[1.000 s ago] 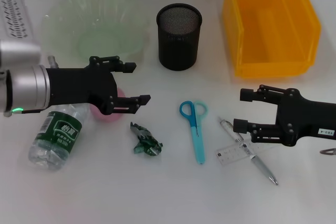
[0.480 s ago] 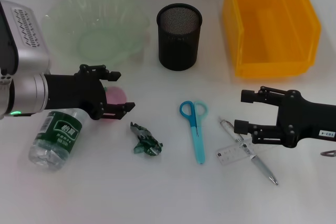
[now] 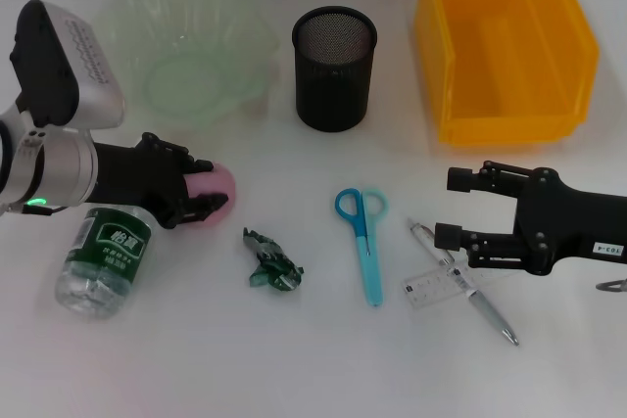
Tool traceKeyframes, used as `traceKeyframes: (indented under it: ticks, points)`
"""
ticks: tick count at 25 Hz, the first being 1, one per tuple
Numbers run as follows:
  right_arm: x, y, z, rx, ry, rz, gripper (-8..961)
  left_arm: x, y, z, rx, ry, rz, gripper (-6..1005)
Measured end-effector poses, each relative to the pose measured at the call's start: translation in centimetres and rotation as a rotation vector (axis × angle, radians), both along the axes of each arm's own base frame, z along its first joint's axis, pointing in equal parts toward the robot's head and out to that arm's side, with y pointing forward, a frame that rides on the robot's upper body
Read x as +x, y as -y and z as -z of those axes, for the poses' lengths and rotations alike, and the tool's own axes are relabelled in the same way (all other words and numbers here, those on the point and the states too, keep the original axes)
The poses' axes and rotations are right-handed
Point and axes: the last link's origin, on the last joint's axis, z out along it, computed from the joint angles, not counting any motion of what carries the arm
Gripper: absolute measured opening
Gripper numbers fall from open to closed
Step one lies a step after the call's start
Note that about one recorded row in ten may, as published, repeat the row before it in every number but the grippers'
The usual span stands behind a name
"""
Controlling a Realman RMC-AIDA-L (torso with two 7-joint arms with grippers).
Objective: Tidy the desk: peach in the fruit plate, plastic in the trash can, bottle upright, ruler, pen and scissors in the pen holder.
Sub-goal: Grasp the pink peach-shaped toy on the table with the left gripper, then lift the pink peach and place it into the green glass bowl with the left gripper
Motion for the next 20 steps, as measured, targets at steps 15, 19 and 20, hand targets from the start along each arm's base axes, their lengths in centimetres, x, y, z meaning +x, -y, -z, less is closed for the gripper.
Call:
traceKeyframes:
  ticks: [15,19,20]
  points:
    - [0.3,0.2,0.1,0.001,0.002,0.016,814,4.2,0.3,-3.7,0.055,0.362,0.121,169]
    - [0.1,0.0,0.2,0.000,0.002,0.009,815,3.9,-2.6,-5.6,0.248,0.504,0.047,128]
    - [0.1,0.0,0.2,0.000,0.002,0.009,815,3.6,-3.3,-5.6,0.285,0.511,0.016,118]
